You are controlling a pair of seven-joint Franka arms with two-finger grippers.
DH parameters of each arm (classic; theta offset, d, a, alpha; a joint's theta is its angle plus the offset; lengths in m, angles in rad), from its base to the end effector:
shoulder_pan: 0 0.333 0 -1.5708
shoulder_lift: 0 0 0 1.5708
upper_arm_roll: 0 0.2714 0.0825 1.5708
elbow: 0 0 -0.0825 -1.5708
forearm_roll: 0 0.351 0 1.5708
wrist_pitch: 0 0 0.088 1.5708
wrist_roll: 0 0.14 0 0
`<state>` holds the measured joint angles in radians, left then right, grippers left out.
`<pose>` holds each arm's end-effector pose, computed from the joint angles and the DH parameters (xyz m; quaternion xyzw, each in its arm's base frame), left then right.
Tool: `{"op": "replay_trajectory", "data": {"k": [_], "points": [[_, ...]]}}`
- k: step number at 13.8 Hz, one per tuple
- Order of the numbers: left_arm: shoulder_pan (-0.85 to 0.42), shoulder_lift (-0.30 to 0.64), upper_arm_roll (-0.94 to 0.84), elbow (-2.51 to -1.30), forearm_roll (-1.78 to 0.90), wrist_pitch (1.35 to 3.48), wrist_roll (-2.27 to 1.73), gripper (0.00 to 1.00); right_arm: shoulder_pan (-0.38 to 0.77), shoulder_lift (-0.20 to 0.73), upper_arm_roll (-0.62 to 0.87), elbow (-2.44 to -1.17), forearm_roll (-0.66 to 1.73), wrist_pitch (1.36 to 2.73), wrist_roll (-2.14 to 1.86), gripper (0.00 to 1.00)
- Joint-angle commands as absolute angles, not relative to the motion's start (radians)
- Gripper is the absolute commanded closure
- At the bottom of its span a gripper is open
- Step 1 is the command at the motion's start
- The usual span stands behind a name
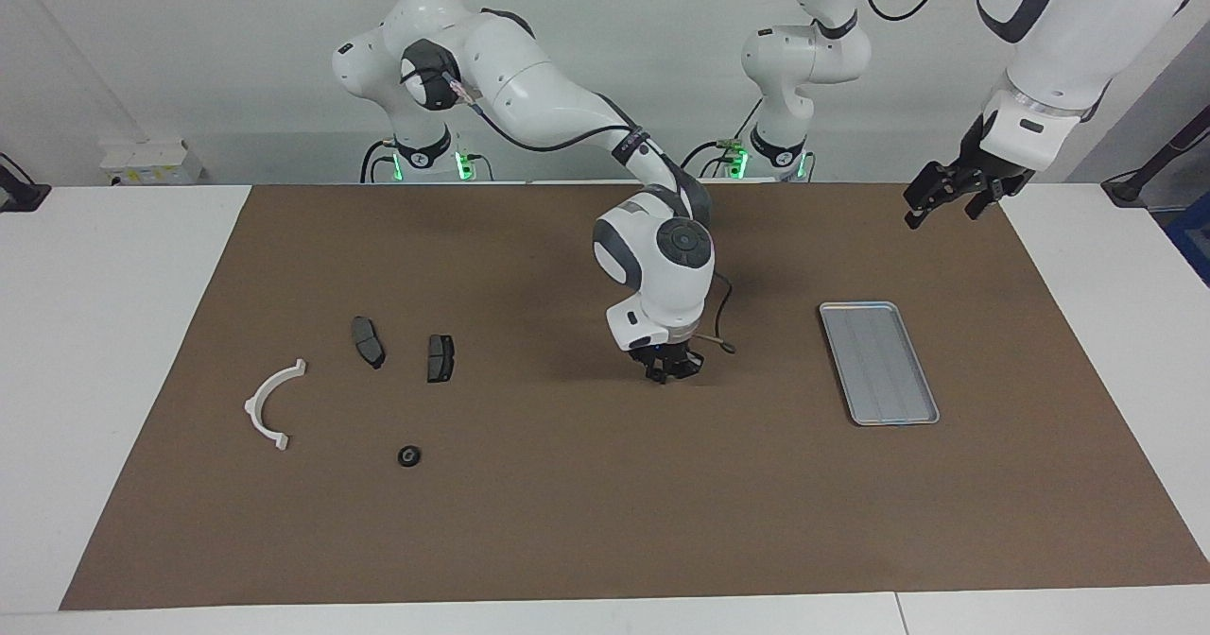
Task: Place bearing gear from tray to pile
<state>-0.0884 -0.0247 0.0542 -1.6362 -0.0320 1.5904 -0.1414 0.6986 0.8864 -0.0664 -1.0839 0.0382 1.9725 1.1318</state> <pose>0.5144 -0.0218 0.5327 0.9983 0.0540 -0.0120 0.0157 0.5601 0.4303 0.2411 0.9701 -0.2426 0.0075 0.0037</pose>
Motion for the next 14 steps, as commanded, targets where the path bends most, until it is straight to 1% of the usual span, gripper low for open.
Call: {"op": "replay_trajectory", "data": {"k": [1,2,4,6,7,9,12,14], "points": [[-0.091,-0.034,0.054,-1.631,-0.021,1.569,-0.129,0.00,0.699,0.900,-0.063,-1.085,0.021,1.965,1.151,1.00],[-0.091,-0.034,0.054,-1.632,-0.023,1.574,-0.130,0.00,0.698,0.900,-0.064,-1.085,0.021,1.948,1.140,1.00],[-0.091,-0.035,0.055,-1.632,-0.023,1.577,-0.135,0.00,0.651,0.885,-0.061,-1.065,0.025,1.898,1.067,1.00],[-0.091,-0.037,0.055,-1.635,-0.023,1.575,-0.138,0.00,0.542,0.865,-0.051,-0.996,0.032,1.806,0.900,1.00],[-0.091,-0.038,0.058,-1.640,-0.025,1.577,-0.138,0.00,0.490,0.853,-0.052,-0.991,0.034,1.783,0.794,1.00],[-0.091,-0.040,0.058,-1.641,-0.023,1.577,-0.138,0.00,0.395,0.842,-0.048,-0.991,0.034,1.772,0.634,1.00],[-0.092,-0.041,0.057,-1.643,-0.023,1.577,-0.138,0.00,0.229,0.839,-0.048,-0.992,0.025,1.773,0.291,1.00],[-0.091,-0.041,0.057,-1.643,-0.023,1.577,-0.138,0.00,0.158,0.838,-0.048,-0.996,0.020,1.763,0.165,1.00]]}}
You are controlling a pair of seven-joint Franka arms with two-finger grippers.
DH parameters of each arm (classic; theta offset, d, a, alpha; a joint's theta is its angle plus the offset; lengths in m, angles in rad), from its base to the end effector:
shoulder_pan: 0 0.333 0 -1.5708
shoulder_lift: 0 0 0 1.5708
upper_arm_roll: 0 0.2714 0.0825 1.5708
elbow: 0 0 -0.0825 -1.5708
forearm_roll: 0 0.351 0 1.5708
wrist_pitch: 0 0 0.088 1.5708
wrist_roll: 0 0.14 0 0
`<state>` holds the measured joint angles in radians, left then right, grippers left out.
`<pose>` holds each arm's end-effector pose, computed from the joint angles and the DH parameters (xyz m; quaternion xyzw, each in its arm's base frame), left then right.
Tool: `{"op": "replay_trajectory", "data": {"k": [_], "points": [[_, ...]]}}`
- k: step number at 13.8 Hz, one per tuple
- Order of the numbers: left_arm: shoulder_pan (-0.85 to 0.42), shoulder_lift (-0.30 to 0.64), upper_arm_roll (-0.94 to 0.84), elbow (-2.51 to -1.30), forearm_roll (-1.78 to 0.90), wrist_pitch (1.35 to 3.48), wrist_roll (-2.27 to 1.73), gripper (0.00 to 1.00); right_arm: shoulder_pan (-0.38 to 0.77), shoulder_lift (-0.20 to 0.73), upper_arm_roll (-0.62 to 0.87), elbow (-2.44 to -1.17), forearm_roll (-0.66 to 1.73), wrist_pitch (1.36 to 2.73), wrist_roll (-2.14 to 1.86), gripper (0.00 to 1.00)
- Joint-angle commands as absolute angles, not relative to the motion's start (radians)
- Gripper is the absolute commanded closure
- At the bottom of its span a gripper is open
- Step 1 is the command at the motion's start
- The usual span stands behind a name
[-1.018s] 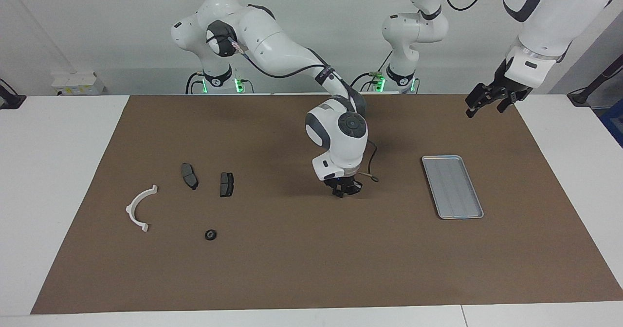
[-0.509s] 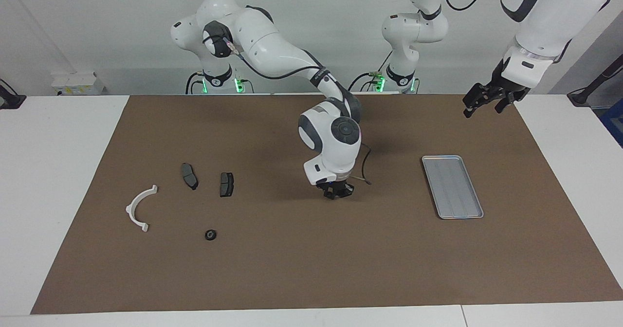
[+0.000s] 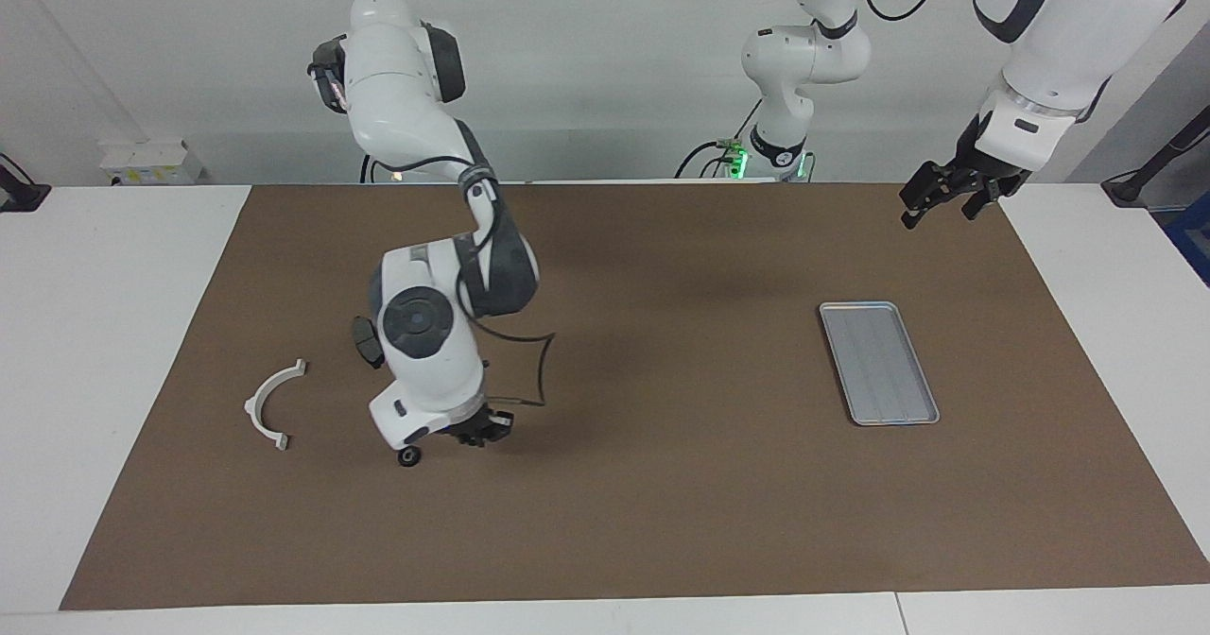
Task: Place bearing gear from tray to pile
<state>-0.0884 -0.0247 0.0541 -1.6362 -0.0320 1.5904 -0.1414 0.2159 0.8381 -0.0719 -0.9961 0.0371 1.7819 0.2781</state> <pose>0.5144 -0.0218 0.5327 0.9983 0.0540 -0.0120 0.0157 0.6877 0.1190 0.2979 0.9978 -0.0601 -0.0228 0.0141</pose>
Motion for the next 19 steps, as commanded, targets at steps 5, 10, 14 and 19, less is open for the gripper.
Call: {"op": "replay_trajectory", "data": {"k": [5,10,14,19], "points": [[-0.091,-0.041,0.057,-1.643,-0.025,1.577,-0.140,0.00,0.054,0.847,-0.041,-1.008,0.021,1.747,0.052,1.00],[-0.091,-0.041,0.057,-1.643,-0.023,1.577,-0.140,0.00,0.002,0.864,-0.041,-1.058,0.020,1.766,0.025,1.00],[-0.091,-0.041,0.057,-1.643,-0.023,1.577,-0.140,0.00,-0.002,0.881,-0.041,-1.075,0.018,1.795,0.026,1.00],[-0.091,-0.041,0.057,-1.643,-0.025,1.577,-0.140,0.00,-0.002,0.882,-0.041,-1.085,0.029,1.801,0.046,0.60]]}}
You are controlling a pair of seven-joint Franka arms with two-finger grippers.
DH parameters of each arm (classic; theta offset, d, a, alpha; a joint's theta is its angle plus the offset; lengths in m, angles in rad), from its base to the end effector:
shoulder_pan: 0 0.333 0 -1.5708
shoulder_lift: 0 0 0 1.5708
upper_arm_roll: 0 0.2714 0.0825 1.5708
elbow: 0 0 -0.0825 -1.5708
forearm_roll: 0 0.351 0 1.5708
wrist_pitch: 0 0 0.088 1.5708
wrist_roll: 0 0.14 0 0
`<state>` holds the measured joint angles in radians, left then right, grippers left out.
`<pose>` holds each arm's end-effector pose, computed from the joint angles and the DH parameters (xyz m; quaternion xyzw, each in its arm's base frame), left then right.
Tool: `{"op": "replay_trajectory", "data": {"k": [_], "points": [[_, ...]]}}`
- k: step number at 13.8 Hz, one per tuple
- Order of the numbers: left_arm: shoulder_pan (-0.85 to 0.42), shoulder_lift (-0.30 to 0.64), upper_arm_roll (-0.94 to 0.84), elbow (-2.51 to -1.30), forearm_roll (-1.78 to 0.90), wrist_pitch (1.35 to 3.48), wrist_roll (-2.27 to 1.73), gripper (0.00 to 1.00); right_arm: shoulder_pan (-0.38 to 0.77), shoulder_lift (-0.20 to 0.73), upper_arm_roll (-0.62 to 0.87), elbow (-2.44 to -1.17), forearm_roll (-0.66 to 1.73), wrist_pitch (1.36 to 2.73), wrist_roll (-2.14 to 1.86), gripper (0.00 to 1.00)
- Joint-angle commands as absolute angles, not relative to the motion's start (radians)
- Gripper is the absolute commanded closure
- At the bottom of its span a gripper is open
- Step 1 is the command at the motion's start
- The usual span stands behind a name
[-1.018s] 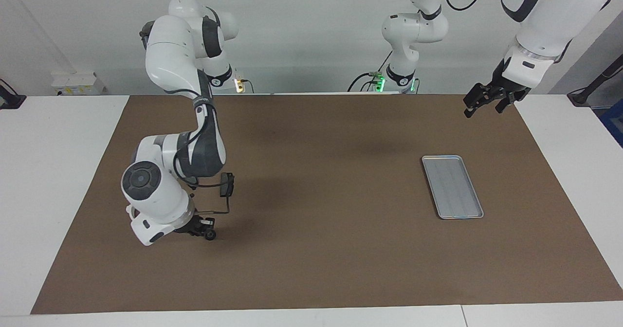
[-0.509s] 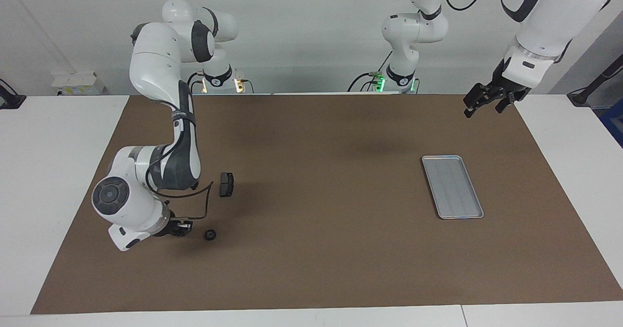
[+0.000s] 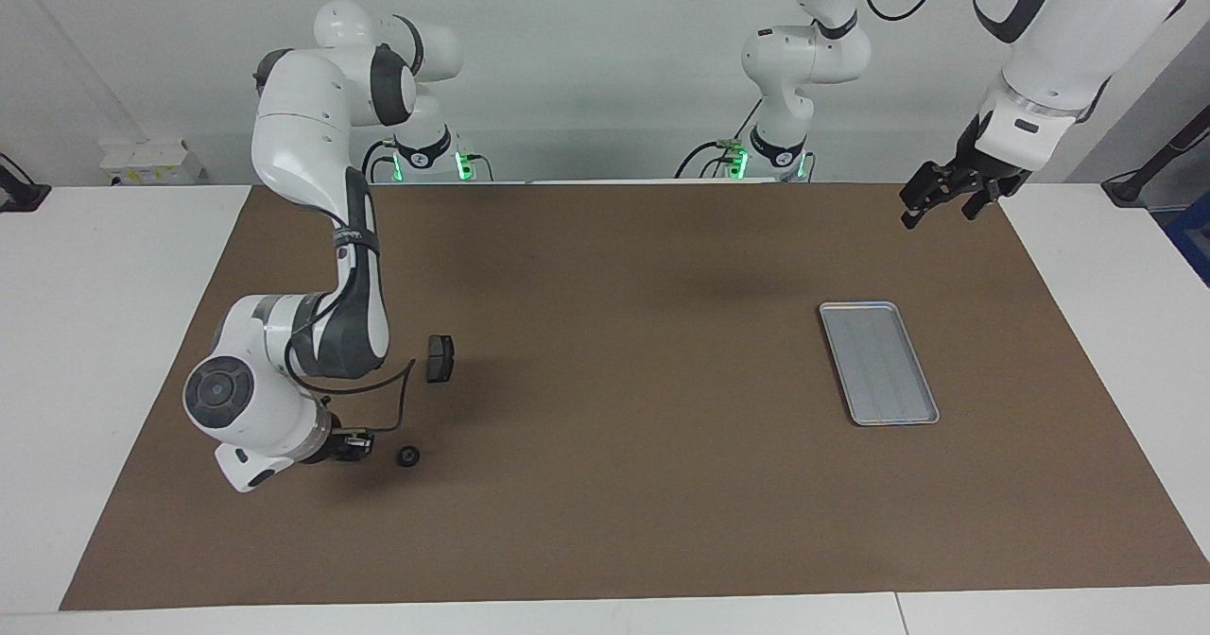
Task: Place bearing gear from tray to pile
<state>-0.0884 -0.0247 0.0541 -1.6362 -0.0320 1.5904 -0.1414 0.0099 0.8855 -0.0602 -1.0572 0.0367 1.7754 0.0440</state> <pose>0.5144 -0.0218 0.5327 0.9983 0.0540 -0.0120 0.0157 0.6826 -0.0193 0.2381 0.9956 -0.0431 -0.0829 0.0063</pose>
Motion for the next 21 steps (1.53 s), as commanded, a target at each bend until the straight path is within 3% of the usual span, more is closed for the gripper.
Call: {"op": "replay_trajectory", "data": {"k": [1,7,14,17,21], "points": [[-0.091,-0.041,0.057,-1.643,-0.023,1.577,-0.140,0.00,-0.002,0.881,-0.041,-1.083,0.029,1.801,0.049,0.01],[-0.091,-0.041,0.057,-1.643,-0.023,1.575,-0.140,0.00,0.020,0.731,-0.051,-1.069,0.021,1.605,0.045,0.00],[-0.091,-0.041,0.057,-1.643,-0.023,1.575,-0.140,0.00,0.058,0.376,-0.061,-1.091,0.000,1.416,0.034,0.00],[-0.091,-0.041,0.057,-1.643,-0.025,1.575,-0.140,0.00,0.080,0.177,-0.061,-1.239,-0.015,1.388,0.029,0.00],[-0.091,-0.041,0.057,-1.643,-0.025,1.575,-0.140,0.00,0.089,0.025,-0.061,-1.415,-0.011,1.408,0.035,0.00]]}}
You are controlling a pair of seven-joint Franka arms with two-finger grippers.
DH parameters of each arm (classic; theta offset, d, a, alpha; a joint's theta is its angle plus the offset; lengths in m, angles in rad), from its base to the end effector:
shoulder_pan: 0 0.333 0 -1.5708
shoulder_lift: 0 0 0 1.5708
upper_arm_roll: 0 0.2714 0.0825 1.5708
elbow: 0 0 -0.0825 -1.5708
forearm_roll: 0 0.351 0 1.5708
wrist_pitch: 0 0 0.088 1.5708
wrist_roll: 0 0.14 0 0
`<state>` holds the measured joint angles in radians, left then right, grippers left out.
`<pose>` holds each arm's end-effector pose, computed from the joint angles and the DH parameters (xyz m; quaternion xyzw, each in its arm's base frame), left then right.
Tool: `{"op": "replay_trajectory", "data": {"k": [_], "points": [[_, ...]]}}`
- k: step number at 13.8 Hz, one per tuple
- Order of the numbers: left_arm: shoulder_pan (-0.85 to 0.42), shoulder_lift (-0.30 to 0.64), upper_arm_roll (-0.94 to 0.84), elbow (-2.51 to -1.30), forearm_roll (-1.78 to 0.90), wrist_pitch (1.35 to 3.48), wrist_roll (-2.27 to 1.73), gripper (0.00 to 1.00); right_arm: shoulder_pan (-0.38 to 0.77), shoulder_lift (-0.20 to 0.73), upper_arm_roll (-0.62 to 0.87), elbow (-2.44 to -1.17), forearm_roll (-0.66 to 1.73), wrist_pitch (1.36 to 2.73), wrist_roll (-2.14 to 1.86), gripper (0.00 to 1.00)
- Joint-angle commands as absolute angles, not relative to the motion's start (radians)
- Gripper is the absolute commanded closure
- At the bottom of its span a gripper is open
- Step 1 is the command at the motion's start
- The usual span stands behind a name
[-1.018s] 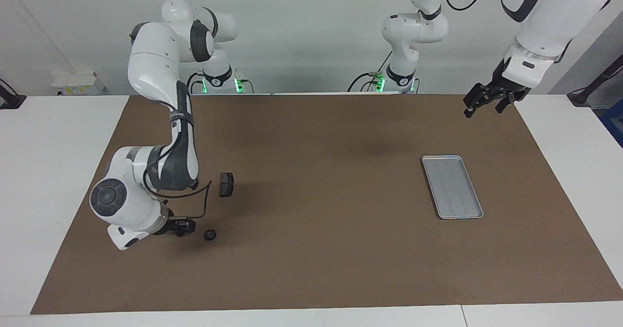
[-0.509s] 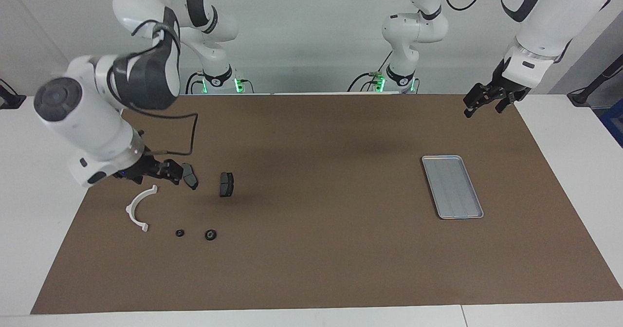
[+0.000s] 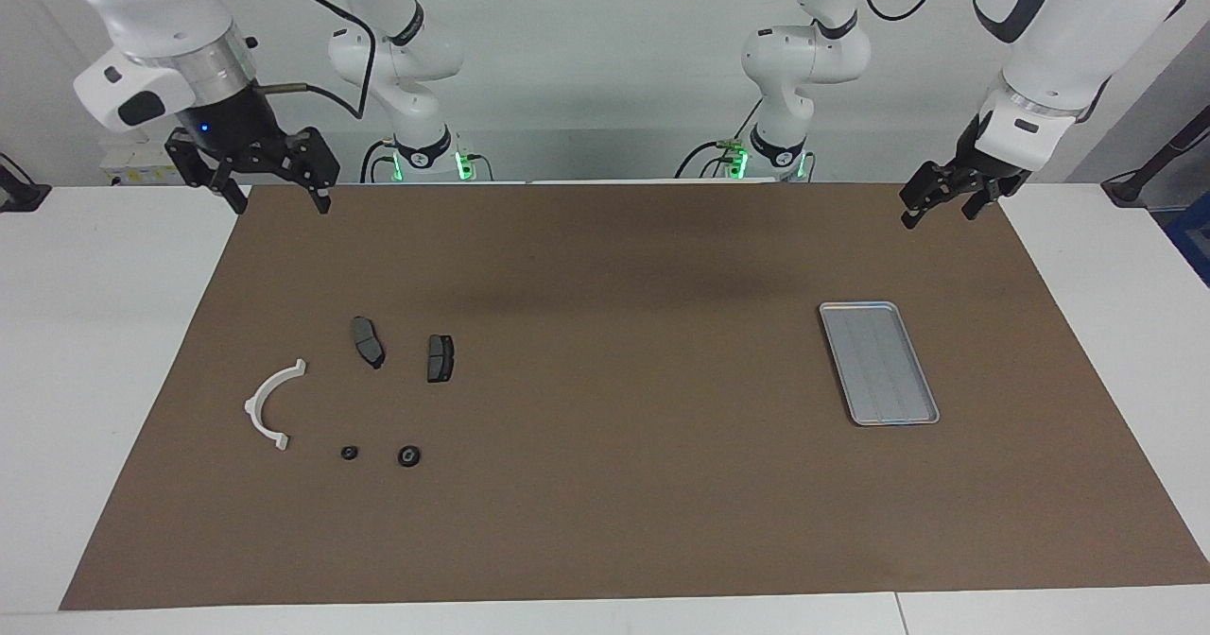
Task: Place bearing gear from tray to pile
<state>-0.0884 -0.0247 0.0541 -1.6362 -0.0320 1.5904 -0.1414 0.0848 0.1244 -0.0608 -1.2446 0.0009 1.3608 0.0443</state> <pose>0.5144 -0.0218 0.5327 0.9983 0.0540 -0.0120 0.0157 0.5295 0.0151 0.6026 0.9999 -0.0098 -0.0039 0.0035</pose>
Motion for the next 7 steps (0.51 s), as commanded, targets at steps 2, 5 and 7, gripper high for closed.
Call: {"op": "replay_trajectory", "data": {"k": [2,5,7], "points": [[-0.091,-0.041,0.057,-1.643,-0.023,1.575,-0.140,0.00,0.092,-0.036,-0.063,-1.518,-0.011,1.457,0.037,0.00],[-0.091,-0.041,0.057,-1.643,-0.025,1.575,-0.140,0.00,0.107,-0.083,-0.063,-1.612,-0.017,1.506,0.038,0.00],[-0.091,-0.041,0.057,-1.643,-0.025,1.577,-0.140,0.00,0.106,-0.095,-0.064,-1.661,-0.017,1.523,0.038,0.00]]}}
